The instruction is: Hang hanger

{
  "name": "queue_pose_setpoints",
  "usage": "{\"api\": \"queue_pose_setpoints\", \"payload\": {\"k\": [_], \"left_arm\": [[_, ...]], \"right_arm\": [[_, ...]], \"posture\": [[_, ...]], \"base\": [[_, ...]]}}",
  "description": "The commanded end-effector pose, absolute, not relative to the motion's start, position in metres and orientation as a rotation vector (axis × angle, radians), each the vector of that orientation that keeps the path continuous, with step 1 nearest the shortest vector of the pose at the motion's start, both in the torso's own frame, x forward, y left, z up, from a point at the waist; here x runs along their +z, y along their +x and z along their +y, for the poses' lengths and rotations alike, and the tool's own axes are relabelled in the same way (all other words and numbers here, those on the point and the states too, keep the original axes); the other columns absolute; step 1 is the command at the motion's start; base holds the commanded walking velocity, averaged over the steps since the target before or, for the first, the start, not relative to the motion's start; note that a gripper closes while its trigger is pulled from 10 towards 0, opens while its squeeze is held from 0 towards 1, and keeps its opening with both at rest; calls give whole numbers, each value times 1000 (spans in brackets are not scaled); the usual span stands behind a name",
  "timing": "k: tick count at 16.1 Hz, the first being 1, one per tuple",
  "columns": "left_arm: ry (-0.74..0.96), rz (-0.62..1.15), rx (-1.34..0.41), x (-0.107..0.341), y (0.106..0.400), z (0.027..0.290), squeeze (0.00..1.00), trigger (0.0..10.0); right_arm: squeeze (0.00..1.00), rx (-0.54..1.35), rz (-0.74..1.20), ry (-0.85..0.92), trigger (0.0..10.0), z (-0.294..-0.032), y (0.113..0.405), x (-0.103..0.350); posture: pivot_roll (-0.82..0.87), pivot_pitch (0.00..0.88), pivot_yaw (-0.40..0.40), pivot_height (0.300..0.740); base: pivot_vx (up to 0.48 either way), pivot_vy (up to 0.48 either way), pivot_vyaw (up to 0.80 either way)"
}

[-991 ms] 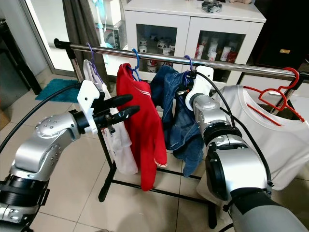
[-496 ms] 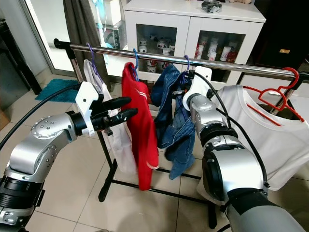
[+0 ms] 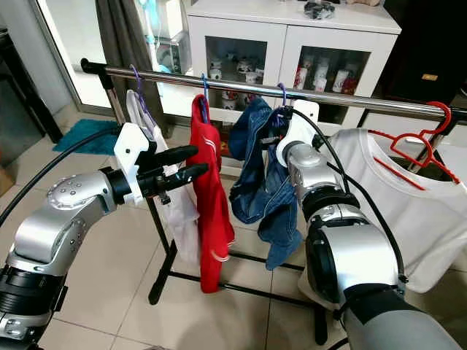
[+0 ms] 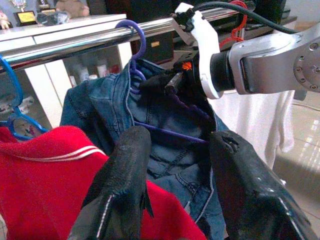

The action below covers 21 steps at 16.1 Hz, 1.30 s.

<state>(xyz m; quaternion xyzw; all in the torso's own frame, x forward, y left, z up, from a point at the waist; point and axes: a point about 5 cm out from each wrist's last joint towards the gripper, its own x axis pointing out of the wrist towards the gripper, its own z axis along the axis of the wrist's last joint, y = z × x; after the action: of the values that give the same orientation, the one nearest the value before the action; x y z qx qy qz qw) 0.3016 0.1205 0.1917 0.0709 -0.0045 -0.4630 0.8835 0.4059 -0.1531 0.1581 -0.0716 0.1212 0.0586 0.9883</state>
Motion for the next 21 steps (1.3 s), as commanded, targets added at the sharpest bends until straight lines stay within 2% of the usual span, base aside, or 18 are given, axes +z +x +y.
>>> {"api": "queue_pose_setpoints", "payload": {"k": [1, 3, 4, 5, 6, 9, 10, 11, 12, 13, 14, 15, 16, 17, 21], "left_arm": [[164, -10, -966, 193, 299, 120, 0, 10000], [165, -4, -966, 193, 298, 121, 0, 10000], [165, 0, -968, 192, 297, 122, 0, 10000], [166, 1, -968, 192, 297, 122, 0, 10000], [165, 4, -969, 192, 296, 122, 0, 10000], [165, 12, -972, 191, 296, 123, 0, 10000], [166, 13, -972, 191, 296, 123, 0, 10000], [166, 14, -971, 191, 296, 123, 0, 10000], [167, 16, -971, 191, 295, 123, 0, 10000], [168, 17, -972, 191, 295, 122, 0, 10000], [169, 18, -971, 190, 295, 123, 0, 10000], [169, 19, -970, 190, 295, 123, 0, 10000], [170, 19, -969, 190, 295, 123, 0, 10000], [170, 17, -965, 190, 295, 123, 0, 10000], [161, 9, -944, 191, 298, 125, 0, 10000]], "right_arm": [[1000, 118, 280, -130, 10000, -154, 403, 150], [1000, 111, 279, -128, 10000, -153, 404, 150], [204, 105, 282, -127, 10000, -152, 403, 149], [204, 103, 283, -126, 10000, -152, 403, 149], [0, 91, 285, -114, 10000, -151, 402, 147], [0, 81, 290, -102, 10000, -151, 402, 145], [0, 79, 292, -101, 8824, -150, 402, 145], [0, 78, 294, -104, 4314, -150, 402, 144], [0, 79, 299, -111, 3294, -150, 401, 144], [0, 83, 307, -129, 3294, -150, 401, 142], [0, 90, 321, -153, 3765, -149, 400, 140], [0, 94, 331, -169, 3529, -149, 400, 139], [0, 93, 334, -172, 627, -149, 399, 138], [0, 93, 333, -169, 0, -149, 399, 138], [0, 99, 305, -156, 0, -149, 401, 143]], "posture": [[38, 0, 19, 740], [42, 0, 20, 740], [45, 0, 23, 740], [45, 0, 23, 740], [48, 0, 27, 740], [50, 2, 29, 740], [51, 4, 29, 740], [52, 5, 28, 740], [52, 5, 28, 740], [52, 5, 27, 740], [51, 5, 26, 740], [52, 4, 24, 740], [51, 3, 23, 740], [51, 1, 21, 740], [48, 0, 21, 740]], "base": [[0, 0, 0], [0, 0, 0], [0, 0, 0], [0, 0, 0], [0, 0, 0], [0, 0, 0], [0, 0, 0], [0, 0, 0], [0, 0, 0], [0, 0, 0], [0, 0, 0], [0, 0, 0], [0, 0, 0], [0, 0, 0], [0, 0, 0]]}}
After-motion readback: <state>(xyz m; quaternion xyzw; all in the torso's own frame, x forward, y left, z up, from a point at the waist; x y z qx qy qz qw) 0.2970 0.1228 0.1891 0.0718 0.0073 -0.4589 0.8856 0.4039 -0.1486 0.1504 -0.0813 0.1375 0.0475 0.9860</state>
